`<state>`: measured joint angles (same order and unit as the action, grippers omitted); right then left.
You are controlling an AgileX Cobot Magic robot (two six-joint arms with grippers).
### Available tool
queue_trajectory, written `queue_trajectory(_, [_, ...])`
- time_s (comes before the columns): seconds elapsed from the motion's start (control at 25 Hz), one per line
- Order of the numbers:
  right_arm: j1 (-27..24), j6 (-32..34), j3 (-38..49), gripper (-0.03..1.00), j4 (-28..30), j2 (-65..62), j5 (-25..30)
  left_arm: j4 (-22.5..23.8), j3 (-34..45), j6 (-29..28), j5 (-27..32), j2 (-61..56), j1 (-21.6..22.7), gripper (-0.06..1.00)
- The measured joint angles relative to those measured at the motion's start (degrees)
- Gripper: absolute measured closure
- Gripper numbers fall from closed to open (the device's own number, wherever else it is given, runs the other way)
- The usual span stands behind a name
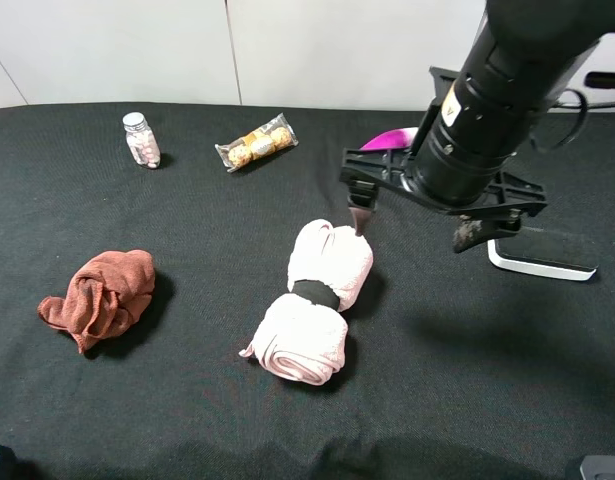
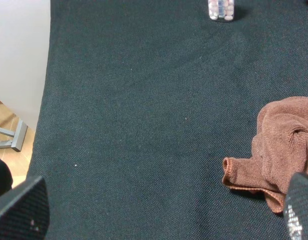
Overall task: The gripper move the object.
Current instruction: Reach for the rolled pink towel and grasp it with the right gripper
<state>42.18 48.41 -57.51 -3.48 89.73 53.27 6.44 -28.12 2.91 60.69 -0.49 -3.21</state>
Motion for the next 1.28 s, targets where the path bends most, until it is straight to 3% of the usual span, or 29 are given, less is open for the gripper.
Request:
queue_trajectory(0.56, [0.1,-3.4,0.0,0.27,-6.4,7.4,-4.7,0.0,0.0,0.0,0.0,0.0,0.0,-0.05])
queue_trajectory(1.28, [3.4,-3.4,0.0,0.27,-9.8,12.9,-11.1,0.1,0.0,0.0,0.0,0.0,0.0,-0.05])
